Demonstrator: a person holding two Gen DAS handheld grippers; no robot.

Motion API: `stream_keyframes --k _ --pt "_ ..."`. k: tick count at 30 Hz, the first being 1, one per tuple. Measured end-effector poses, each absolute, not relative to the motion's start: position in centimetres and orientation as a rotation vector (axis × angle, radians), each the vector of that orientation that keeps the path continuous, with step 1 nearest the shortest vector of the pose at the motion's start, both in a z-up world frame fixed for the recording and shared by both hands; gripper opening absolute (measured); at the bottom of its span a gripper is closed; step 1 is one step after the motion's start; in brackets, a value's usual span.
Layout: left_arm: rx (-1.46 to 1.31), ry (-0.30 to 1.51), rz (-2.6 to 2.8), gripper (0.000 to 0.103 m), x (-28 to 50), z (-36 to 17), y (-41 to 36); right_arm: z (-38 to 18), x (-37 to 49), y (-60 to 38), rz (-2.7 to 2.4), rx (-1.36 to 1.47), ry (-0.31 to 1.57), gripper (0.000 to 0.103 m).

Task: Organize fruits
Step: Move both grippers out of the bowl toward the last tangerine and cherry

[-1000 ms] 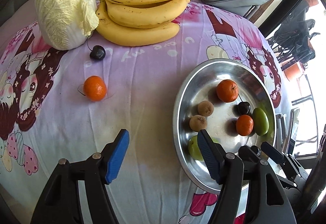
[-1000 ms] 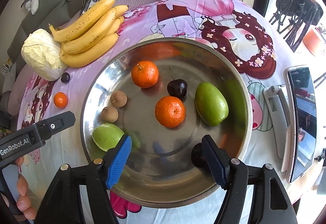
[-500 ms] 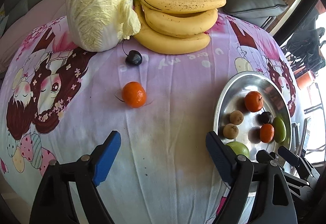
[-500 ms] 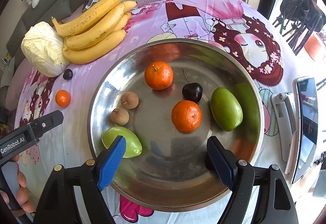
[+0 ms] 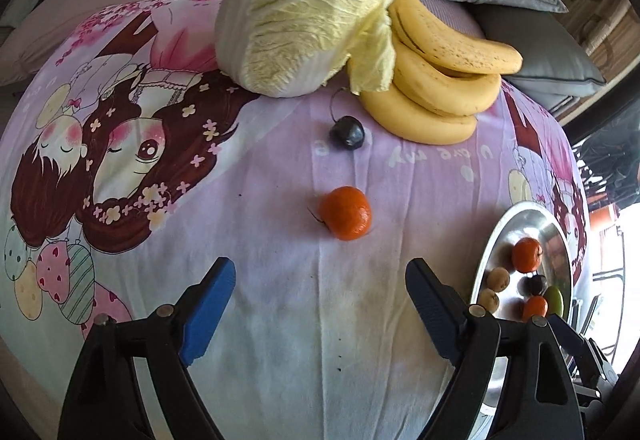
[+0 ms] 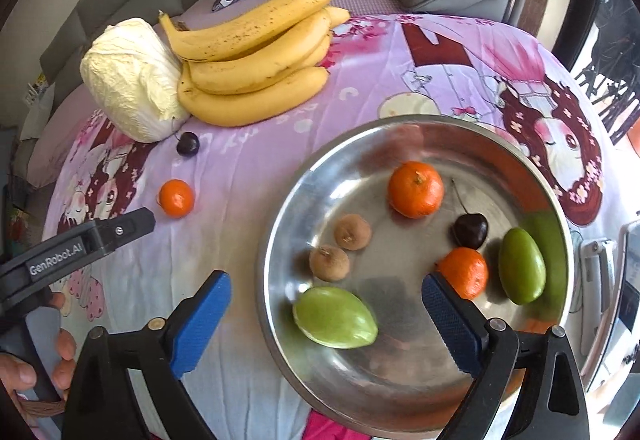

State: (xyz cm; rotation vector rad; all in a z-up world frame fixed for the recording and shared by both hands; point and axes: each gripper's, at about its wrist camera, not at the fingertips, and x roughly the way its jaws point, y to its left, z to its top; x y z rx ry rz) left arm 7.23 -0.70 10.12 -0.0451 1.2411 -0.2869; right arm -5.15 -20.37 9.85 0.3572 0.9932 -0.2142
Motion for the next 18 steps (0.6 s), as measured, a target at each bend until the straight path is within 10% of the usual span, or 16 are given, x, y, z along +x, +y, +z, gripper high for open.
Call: stream_keyframes --k 11,18 --pt "-0.087 1.286 -0.291 0.086 10.1 8.3 -0.5 11.7 1.2 -19.4 -0.118 0.381 0.943 0.098" --pt "-0.093 1.339 -0.328 0.068 11.6 6.1 -2.0 11.1 4.3 -19.0 -0.076 0.383 0.969 0.095"
